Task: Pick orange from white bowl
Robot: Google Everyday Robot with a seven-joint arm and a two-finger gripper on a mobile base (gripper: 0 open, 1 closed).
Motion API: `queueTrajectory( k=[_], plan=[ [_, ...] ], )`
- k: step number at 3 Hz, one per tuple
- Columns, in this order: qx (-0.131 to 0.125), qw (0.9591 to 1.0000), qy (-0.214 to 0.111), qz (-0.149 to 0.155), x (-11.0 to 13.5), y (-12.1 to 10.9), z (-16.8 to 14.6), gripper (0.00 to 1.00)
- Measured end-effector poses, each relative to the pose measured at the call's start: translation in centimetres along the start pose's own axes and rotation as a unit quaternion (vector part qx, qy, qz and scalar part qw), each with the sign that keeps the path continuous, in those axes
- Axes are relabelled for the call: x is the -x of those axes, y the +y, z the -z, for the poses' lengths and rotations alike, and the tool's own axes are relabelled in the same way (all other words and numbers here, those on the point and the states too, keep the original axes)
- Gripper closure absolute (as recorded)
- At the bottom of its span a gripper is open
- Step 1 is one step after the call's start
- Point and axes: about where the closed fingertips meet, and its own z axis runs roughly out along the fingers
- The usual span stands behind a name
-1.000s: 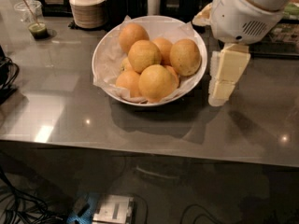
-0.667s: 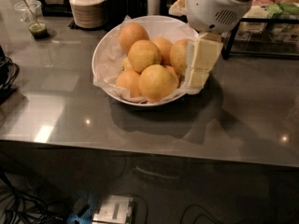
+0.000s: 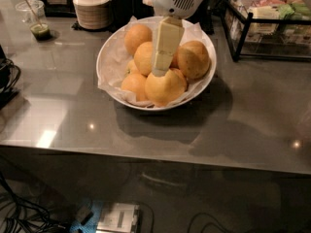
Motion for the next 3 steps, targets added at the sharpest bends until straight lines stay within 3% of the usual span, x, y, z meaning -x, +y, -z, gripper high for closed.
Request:
queueTrajectory(
  k=[1,2,3],
  plan=[
    [-0.022,0.9989,-0.002,-0.041,0.6,-0.5,0.3,0.00],
    [-0.065,0.9913,-0.004,-0.115,1.7,-2.7,0.8,0.00],
    [-0.088,0.9765,-0.024,-0.195,2.1,-4.8,0.8,0.00]
  ],
)
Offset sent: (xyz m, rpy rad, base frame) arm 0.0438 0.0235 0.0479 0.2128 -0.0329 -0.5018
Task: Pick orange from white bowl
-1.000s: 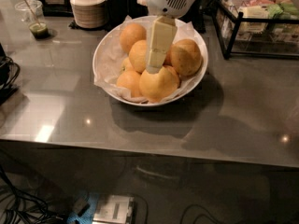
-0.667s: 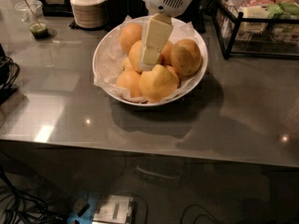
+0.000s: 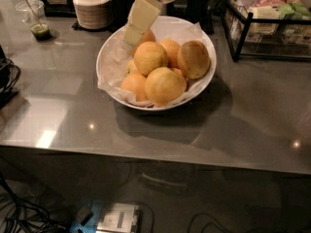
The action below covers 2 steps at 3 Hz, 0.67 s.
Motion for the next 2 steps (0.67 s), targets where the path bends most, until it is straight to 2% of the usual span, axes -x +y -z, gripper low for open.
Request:
queueTrajectory(
  k=[1,2],
  plan=[
    [-0.003,0.9968,-0.018,-0.078,0.0,-0.1,-1.3,0.00],
    [-0.003,0.9880,-0.035,-0.150,-1.0,0.8,-3.0,0.00]
  ],
)
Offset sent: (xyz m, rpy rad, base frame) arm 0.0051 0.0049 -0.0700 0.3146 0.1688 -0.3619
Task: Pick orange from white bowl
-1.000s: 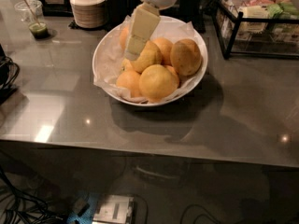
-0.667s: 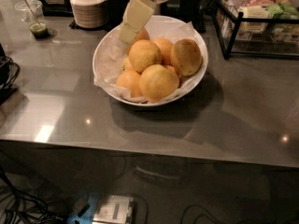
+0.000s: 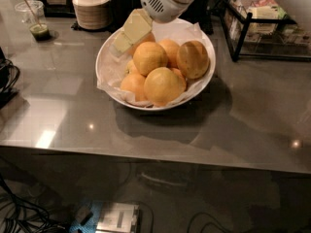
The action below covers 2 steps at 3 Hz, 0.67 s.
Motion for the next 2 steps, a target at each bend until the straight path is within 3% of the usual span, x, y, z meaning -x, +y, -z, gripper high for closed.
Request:
queueTrajectory(
  k=[1,2],
  plan=[
    [-0.004,0.9991,-0.001,-0.043,-1.8,0.5,-1.9,0.00],
    [-0.009,0.9977,0.010,-0.067,-3.6,0.7,-3.4,0.00]
  ],
)
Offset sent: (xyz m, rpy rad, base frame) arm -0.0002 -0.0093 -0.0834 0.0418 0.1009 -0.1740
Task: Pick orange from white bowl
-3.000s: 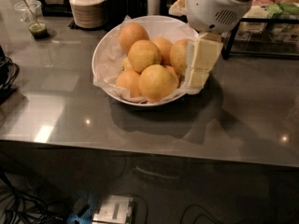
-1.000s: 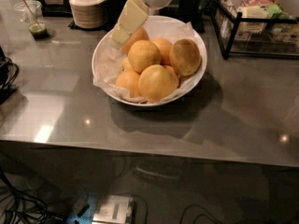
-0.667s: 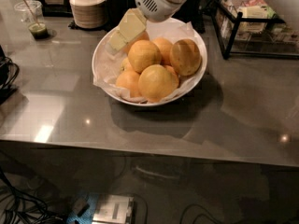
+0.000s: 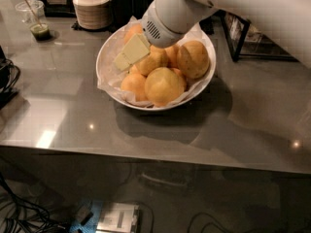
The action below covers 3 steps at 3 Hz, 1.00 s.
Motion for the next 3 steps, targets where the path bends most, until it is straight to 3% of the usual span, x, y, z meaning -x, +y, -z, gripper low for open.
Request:
queueTrajectory(
  k=[1,2,3],
  plan=[
    [-0.011,0.9997,0.021,0.003,-2.10,-0.33,-2.32,0.00],
    [-0.011,0.9997,0.021,0.003,-1.80,-0.36,-1.96,0.00],
    [-0.011,0.9997,0.021,0.003,-1.80,-0.36,-1.96,0.19]
  ],
)
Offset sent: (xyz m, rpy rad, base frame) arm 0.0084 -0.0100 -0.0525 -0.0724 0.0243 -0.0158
